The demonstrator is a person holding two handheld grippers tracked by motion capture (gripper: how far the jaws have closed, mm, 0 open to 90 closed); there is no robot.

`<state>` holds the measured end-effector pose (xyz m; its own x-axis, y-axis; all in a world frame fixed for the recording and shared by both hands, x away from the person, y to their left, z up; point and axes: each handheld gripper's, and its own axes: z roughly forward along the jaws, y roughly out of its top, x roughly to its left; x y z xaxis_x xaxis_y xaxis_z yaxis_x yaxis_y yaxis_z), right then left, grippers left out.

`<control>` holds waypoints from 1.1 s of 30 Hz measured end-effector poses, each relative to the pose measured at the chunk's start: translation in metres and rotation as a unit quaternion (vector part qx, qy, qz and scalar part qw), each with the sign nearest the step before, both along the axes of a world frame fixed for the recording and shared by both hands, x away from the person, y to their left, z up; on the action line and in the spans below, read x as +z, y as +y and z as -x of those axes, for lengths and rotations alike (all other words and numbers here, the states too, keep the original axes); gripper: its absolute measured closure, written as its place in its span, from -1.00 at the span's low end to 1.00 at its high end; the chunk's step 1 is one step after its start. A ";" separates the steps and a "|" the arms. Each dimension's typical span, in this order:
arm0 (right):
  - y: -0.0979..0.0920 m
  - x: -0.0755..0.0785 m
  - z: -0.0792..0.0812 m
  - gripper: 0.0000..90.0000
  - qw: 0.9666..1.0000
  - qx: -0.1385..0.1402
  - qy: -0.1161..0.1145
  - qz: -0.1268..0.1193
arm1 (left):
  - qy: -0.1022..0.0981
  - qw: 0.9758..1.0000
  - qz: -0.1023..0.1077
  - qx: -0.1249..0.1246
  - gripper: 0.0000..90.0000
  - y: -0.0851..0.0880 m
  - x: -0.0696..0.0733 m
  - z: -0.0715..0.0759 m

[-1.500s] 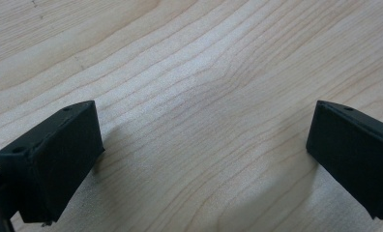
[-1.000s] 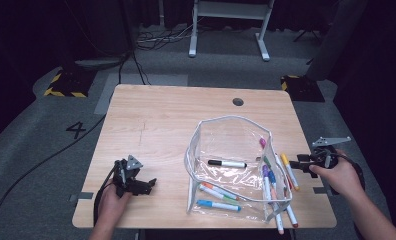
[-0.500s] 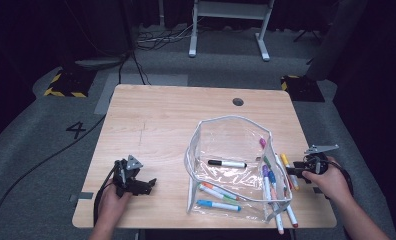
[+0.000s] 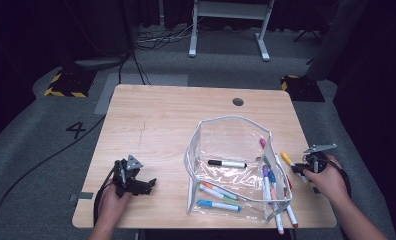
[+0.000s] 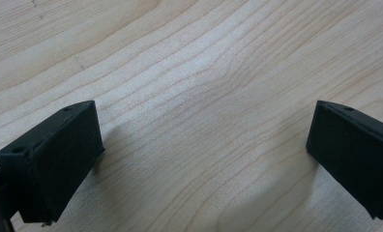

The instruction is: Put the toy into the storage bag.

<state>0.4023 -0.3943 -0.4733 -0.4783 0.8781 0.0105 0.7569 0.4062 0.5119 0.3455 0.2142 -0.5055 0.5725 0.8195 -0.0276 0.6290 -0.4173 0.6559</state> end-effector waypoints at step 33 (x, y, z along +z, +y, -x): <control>0.025 0.167 0.021 0.72 0.989 0.075 -0.091 -0.086 | 0.001 1.000 -0.001 -0.001 -1.00 0.000 0.000 0.000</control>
<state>0.3818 -0.3694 -0.3063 -0.6105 0.7900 0.0563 0.5846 0.4015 0.7050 0.3455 0.2142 -0.5053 0.5735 0.8187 -0.0275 0.6296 -0.4190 0.6542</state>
